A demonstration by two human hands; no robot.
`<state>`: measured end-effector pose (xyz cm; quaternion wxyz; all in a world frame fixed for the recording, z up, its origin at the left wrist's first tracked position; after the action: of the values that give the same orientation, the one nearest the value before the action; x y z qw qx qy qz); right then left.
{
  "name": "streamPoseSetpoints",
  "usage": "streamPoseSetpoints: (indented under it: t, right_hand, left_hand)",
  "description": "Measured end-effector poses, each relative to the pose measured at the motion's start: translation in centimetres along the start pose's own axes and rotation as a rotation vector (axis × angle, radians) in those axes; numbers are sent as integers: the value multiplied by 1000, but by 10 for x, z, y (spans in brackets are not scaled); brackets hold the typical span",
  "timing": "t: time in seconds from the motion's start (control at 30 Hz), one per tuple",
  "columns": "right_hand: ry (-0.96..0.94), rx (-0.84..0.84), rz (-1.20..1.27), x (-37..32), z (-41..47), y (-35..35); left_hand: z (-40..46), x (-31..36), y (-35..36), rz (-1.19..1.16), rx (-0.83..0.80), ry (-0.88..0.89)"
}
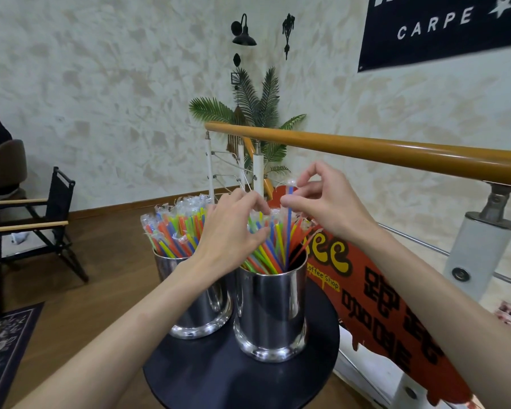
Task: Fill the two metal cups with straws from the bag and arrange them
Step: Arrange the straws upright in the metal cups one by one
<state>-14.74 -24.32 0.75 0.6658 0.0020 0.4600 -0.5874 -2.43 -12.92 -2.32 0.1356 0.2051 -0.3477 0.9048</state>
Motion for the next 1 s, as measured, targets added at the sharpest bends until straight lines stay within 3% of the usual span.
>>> streamPoseSetpoints:
  t: [0.2, 0.7, 0.87, 1.0]
  right_hand:
    - [-141, 120, -64, -21, 12, -14]
    - [-285, 56, -86, -32, 4, 8]
    - [-366, -109, -316, -24, -7, 28]
    - [-407, -101, -398, -16, -11, 31]
  left_hand:
    - [6, -7, 14, -135, -190, -124]
    - [4, -7, 24, -6, -186, -107]
    - [9, -6, 16, -146, -129, -101]
    - [12, -8, 14, -285, -107, -98]
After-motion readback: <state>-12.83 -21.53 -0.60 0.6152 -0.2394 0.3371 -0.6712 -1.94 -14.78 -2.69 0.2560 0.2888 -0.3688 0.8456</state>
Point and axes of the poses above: each hand's wrist, its own z-axis towards the middle knuckle, its own y-axis out of the palm, x = y × z, the point moved 8 cm from there along z, towards the middle knuckle, and after that the axes turned 11 degrees about -z, right-handed, at the moved point
